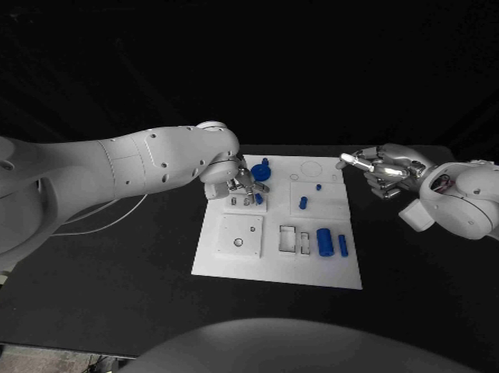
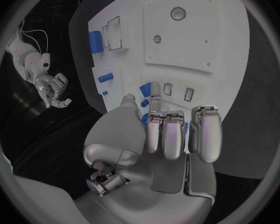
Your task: Assemble the parts on the task board
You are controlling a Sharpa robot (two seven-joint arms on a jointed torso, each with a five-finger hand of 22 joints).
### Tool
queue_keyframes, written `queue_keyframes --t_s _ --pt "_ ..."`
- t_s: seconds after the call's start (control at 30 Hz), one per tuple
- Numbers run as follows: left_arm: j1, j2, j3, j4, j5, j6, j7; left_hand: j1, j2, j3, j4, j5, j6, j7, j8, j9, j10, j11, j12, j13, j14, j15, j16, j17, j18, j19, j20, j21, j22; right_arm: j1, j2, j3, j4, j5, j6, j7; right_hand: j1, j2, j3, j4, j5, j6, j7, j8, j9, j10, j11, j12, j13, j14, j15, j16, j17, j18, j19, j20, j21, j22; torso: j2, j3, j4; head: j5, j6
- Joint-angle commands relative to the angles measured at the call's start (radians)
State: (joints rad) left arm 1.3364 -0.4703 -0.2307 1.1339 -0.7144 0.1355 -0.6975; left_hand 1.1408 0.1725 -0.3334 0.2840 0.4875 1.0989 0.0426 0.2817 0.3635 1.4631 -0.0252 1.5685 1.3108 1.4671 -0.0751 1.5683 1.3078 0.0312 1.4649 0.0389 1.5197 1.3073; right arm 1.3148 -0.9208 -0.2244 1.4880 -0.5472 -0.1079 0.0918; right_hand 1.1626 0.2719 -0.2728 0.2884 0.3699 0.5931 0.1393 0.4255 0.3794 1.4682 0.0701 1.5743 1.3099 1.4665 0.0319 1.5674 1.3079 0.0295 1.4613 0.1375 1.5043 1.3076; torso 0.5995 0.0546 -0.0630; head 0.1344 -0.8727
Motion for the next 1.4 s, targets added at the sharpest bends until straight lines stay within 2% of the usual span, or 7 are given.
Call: queue_keyframes --t_s 0.03,0.47,1.23,1.4 --pt "-0.001 0.006 0.001 -0.005 0.007 0.014 -0.15 0.01 0.0 0.008 0.0 0.008 0.006 -0.001 -0.007 0.002 0.108 -0.008 0.002 0.26 0.104 -0.008 0.002 0.263 -0.004 0.041 -0.009 -0.004 0.149 -0.001 0.001 0.0 0.0 -0.008 0.023 -0.002 0.011 0.001 0.003 -0.006 0.007 0.006 -0.002 0.007 -0.002 0.103 -0.007 -0.003 0.261 0.104 -0.009 0.003 0.263 -0.001 -0.001 -0.001 -0.008 0.226 0.0 0.0 0.0001 -0.001 0.0" --pt "-0.005 0.023 0.001 -0.023 0.007 0.028 -0.15 0.035 0.001 0.021 -0.004 0.032 0.007 -0.003 -0.009 0.015 0.108 -0.01 0.002 0.26 0.104 -0.01 0.002 0.263 -0.003 0.039 -0.01 -0.008 0.145 -0.001 -0.003 0.0 0.001 -0.008 0.027 -0.005 0.017 0.001 0.005 -0.007 0.011 0.008 -0.002 0.007 -0.002 0.103 -0.007 -0.003 0.261 0.104 -0.009 0.003 0.263 0.0 -0.004 -0.001 -0.01 0.225 0.0 0.0001 -0.0003 -0.003 0.0" --pt "-0.019 0.029 0.001 -0.039 0.008 0.039 -0.148 0.047 0.006 0.031 -0.003 0.039 0.003 -0.003 -0.011 0.023 0.108 -0.01 0.002 0.26 0.104 -0.01 0.002 0.263 -0.001 0.034 -0.011 -0.012 0.138 -0.009 -0.004 0.0 -0.002 -0.008 0.033 -0.008 0.023 0.002 0.006 -0.007 0.015 0.01 -0.001 0.008 -0.003 0.103 -0.007 -0.003 0.261 0.104 -0.008 0.003 0.263 0.002 -0.015 -0.001 -0.017 0.221 0.0 0.0001 0.0004 -0.007 0.0" --pt "-0.02 0.032 0.001 -0.043 0.009 0.038 -0.146 0.058 0.008 0.042 -0.002 0.057 0.001 -0.003 -0.013 0.031 0.108 -0.01 0.002 0.26 0.104 -0.01 0.002 0.263 -0.001 0.033 -0.011 -0.013 0.136 -0.009 -0.005 0.0 -0.001 -0.008 0.034 -0.01 0.023 0.002 0.007 -0.007 0.016 0.01 -0.001 0.008 -0.003 0.103 -0.007 -0.003 0.261 0.104 -0.008 0.003 0.263 0.003 -0.018 -0.001 -0.02 0.22 0.0 0.0005 0.0003 -0.006 0.0"
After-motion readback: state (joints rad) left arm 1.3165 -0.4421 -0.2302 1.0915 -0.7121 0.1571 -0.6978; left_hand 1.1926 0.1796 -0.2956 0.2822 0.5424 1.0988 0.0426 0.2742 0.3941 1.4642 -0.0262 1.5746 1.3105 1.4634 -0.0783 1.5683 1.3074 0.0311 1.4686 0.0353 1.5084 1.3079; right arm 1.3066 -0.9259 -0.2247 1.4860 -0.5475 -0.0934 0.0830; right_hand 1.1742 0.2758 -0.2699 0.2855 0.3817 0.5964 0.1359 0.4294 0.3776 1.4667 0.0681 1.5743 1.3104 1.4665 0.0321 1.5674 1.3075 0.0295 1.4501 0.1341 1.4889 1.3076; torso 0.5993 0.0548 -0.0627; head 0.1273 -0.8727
